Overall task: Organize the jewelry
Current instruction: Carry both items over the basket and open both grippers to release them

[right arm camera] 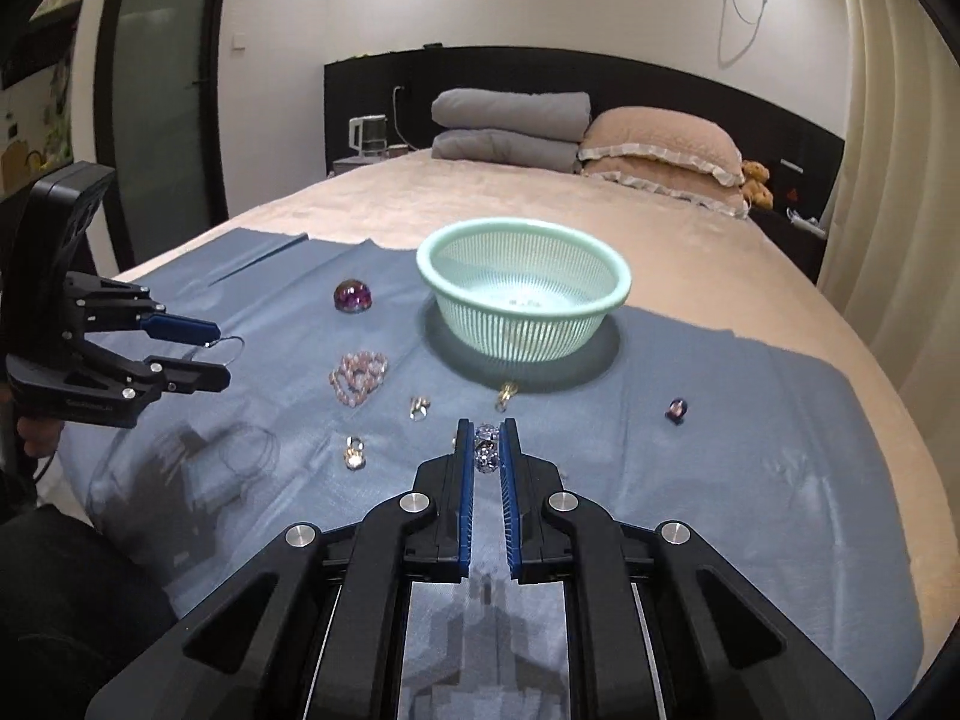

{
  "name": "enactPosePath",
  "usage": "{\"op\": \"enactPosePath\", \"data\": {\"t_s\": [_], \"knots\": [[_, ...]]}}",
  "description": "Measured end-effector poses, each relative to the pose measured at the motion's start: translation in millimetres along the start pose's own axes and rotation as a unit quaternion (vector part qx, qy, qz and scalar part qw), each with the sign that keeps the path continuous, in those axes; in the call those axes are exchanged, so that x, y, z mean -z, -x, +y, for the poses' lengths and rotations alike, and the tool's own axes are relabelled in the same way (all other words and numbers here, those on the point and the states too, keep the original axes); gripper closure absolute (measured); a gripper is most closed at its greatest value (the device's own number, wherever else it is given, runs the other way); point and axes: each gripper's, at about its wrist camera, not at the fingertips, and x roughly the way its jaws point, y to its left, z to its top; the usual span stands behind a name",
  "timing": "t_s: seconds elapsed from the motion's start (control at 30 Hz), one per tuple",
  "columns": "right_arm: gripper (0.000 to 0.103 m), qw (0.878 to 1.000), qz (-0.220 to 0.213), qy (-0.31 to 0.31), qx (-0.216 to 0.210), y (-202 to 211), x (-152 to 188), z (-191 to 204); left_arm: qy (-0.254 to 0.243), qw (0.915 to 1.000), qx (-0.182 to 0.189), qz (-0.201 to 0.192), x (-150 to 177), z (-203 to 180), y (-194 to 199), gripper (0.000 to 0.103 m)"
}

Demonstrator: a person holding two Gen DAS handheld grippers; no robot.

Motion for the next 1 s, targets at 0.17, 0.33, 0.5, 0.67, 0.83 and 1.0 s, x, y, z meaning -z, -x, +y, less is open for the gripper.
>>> {"op": "enactPosePath", "data": {"t_s": [0.17,0.33,0.5,0.67,0.83,1.0], "knots": [[0.095,0.999,-0.042,0.027,0.012,22,-40,-2,0.005,0.9987,-0.022,-0.045,-41,12,35,0.058],[0.095,0.996,-0.089,0.018,0.005,27,-87,-14,0.023,0.9968,-0.024,-0.073,-92,26,43,0.058],[0.095,0.993,-0.121,0.005,-0.003,5,-134,-29,0.037,0.9956,-0.012,-0.085,-140,43,30,0.058],[0.095,0.993,-0.109,-0.030,-0.020,-50,-156,-49,0.060,0.9957,0.005,-0.070,-174,59,-15,0.058],[0.095,0.994,-0.063,-0.082,-0.042,-118,-137,-69,0.078,0.9960,0.029,-0.032,-180,58,-82,0.058],[0.095,0.996,-0.009,-0.083,-0.036,-162,-107,-77,0.056,0.9980,0.029,0.008,-170,48,-133,0.058]]}}
